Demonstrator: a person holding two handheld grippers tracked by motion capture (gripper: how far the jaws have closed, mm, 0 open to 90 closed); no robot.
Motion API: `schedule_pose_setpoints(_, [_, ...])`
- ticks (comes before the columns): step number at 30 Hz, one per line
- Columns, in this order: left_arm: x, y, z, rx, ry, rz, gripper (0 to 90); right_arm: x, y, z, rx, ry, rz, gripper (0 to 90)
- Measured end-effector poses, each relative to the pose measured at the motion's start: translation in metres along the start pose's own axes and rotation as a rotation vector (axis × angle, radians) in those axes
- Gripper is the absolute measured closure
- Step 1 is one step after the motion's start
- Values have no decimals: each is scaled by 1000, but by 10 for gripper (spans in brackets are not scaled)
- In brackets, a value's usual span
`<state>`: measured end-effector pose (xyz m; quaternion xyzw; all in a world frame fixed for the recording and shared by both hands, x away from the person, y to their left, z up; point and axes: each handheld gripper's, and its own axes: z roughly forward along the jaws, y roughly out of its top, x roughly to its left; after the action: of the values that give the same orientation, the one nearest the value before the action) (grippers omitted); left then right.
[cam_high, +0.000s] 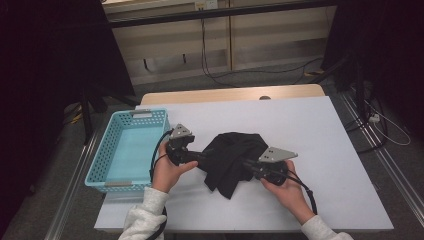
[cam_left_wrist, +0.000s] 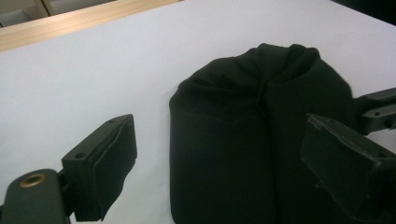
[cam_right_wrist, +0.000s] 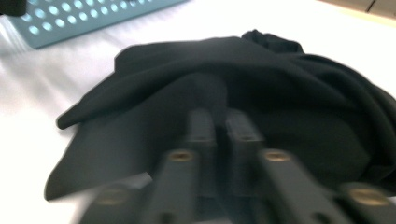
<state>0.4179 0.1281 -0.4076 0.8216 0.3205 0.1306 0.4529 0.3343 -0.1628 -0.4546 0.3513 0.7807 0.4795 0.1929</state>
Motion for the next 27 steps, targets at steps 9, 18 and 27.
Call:
schedule_pose_setpoints(9, [3, -4, 3, 16, 13, -3, 112, -28, -6, -55, -45, -53, 32, 862])
schedule_pose_setpoints(18, [1, -5, 9, 24, 22, -1, 113, -52, -26, -77, -14, -112, 81, 769])
schedule_pose_setpoints(27, [3, -9, 9, 30, 26, -23, 114, -38, -6, -70, -59, -124, 61, 414])
